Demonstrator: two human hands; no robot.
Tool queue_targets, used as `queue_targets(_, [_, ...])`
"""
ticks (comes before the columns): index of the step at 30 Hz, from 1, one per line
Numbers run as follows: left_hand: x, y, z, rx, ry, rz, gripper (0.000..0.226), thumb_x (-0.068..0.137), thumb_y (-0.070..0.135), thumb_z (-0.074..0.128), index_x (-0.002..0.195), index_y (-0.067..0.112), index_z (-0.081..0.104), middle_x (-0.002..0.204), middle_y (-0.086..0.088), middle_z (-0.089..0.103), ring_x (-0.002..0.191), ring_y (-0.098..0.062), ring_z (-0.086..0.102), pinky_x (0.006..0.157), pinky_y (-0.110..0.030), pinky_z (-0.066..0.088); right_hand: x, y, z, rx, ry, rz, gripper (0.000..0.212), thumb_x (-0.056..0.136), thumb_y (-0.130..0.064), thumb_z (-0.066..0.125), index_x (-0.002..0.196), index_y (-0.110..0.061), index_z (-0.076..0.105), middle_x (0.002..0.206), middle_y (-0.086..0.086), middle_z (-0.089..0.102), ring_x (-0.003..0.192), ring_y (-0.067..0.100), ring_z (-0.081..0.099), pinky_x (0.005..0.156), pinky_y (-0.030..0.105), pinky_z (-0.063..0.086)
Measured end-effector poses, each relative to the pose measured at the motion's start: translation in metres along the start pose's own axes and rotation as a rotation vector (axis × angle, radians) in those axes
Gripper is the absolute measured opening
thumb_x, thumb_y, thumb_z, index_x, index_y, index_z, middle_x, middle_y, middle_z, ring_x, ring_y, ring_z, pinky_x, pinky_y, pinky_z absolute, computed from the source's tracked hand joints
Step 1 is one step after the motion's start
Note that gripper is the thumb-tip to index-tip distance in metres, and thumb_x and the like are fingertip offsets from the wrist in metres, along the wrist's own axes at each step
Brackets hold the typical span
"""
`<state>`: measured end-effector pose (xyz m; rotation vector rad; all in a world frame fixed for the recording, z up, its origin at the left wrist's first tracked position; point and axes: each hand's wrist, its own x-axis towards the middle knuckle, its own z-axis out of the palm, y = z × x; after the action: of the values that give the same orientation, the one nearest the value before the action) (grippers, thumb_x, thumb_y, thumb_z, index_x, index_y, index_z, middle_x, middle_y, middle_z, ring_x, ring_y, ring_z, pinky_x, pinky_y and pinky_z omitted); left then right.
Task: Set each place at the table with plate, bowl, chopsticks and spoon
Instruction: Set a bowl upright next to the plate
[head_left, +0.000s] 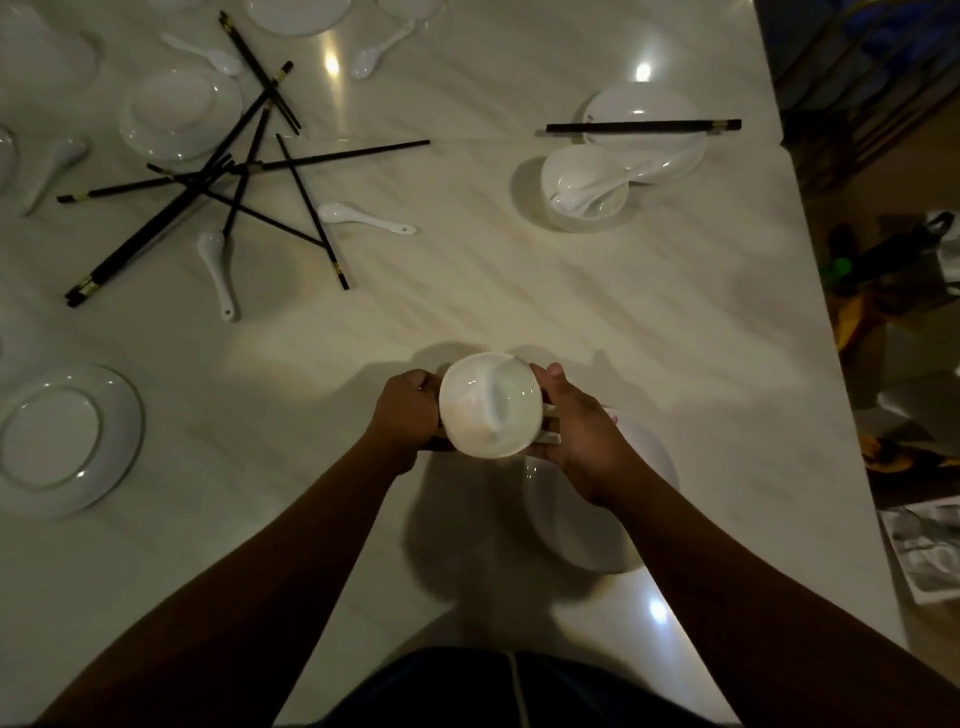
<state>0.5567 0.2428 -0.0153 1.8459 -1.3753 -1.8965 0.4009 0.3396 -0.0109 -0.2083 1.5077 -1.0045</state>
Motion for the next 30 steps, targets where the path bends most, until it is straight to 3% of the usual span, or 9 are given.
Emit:
queue_targets(6, [0.006, -0.007, 0.006, -0.053, 0.022, 0.0, 0.012, 0.085, -0.002, 0.062, 0.097, -0.004, 0.06, 0.086, -0.016, 0.062, 0.07, -0.023, 0.062, 0.039, -0.023, 0.051, 0.002, 0.005, -0.004, -0.012, -0.02, -0.032, 0.043, 0.098, -0.05, 0.035, 0.128, -0.027, 0.054, 0.115, 0.003, 0.062, 0.105, 0.022, 0.061, 0.08, 0.036, 0.058])
queue_targets(10, [0.013, -0.011, 0.004, -0.007, 0.07, 0.039, 0.014, 0.093, 0.007, 0.052, 0.097, -0.002, 0.062, 0.086, -0.015, 0.061, 0.073, -0.024, 0.062, 0.043, -0.027, 0.055, 0.004, 0.009, -0.006, -0.048, -0.037, -0.059, 0.04, 0.099, -0.047, 0.035, 0.13, -0.028, 0.051, 0.122, 0.006, 0.058, 0.109, 0.025, 0.059, 0.08, 0.036, 0.058])
queue_targets(15, [0.013, -0.014, 0.001, 0.03, 0.08, 0.068, 0.021, 0.095, 0.01, 0.046, 0.098, -0.003, 0.062, 0.087, -0.015, 0.06, 0.075, -0.023, 0.061, 0.048, -0.028, 0.058, 0.009, 0.014, -0.012, -0.278, -0.059, -0.154, 0.033, 0.102, -0.037, 0.037, 0.131, -0.026, 0.047, 0.117, 0.001, 0.059, 0.102, 0.018, 0.063, 0.073, 0.022, 0.057])
queue_targets(21, [0.014, -0.016, -0.002, 0.009, 0.055, 0.052, 0.02, 0.094, 0.01, 0.048, 0.099, -0.005, 0.061, 0.089, -0.019, 0.06, 0.074, -0.024, 0.062, 0.046, -0.026, 0.056, 0.012, 0.008, -0.01, -0.335, -0.018, -0.181, 0.025, 0.1, -0.04, 0.037, 0.116, -0.028, 0.052, 0.111, 0.003, 0.061, 0.101, 0.021, 0.063, 0.087, 0.038, 0.057])
queue_targets(25, [0.015, -0.014, -0.006, 0.002, 0.025, 0.028, 0.019, 0.097, 0.013, 0.045, 0.095, 0.002, 0.061, 0.091, -0.019, 0.063, 0.078, -0.026, 0.065, 0.05, -0.027, 0.057, 0.014, 0.006, -0.012, -0.374, -0.01, -0.16, 0.029, 0.099, -0.04, 0.039, 0.115, -0.022, 0.055, 0.108, 0.006, 0.063, 0.098, 0.021, 0.065, 0.084, 0.036, 0.057])
queue_targets(28, [0.022, -0.014, -0.02, 0.051, 0.033, 0.023, 0.019, 0.097, 0.016, 0.046, 0.094, 0.004, 0.061, 0.091, -0.019, 0.064, 0.08, -0.03, 0.065, 0.062, -0.035, 0.059, 0.024, -0.002, -0.014, -0.509, 0.147, -0.252, 0.027, 0.099, -0.04, 0.042, 0.105, -0.022, 0.061, 0.099, 0.002, 0.067, 0.09, 0.023, 0.066, 0.083, 0.039, 0.054])
queue_targets(30, [0.032, -0.013, -0.035, 0.185, 0.104, 0.076, 0.021, 0.095, 0.02, 0.048, 0.095, 0.004, 0.063, 0.087, -0.016, 0.064, 0.077, -0.029, 0.062, 0.067, -0.038, 0.057, 0.031, -0.015, -0.009, -0.623, 0.235, -0.351, 0.023, 0.098, -0.033, 0.046, 0.107, -0.022, 0.064, 0.099, -0.005, 0.065, 0.091, 0.016, 0.061, 0.084, 0.027, 0.045])
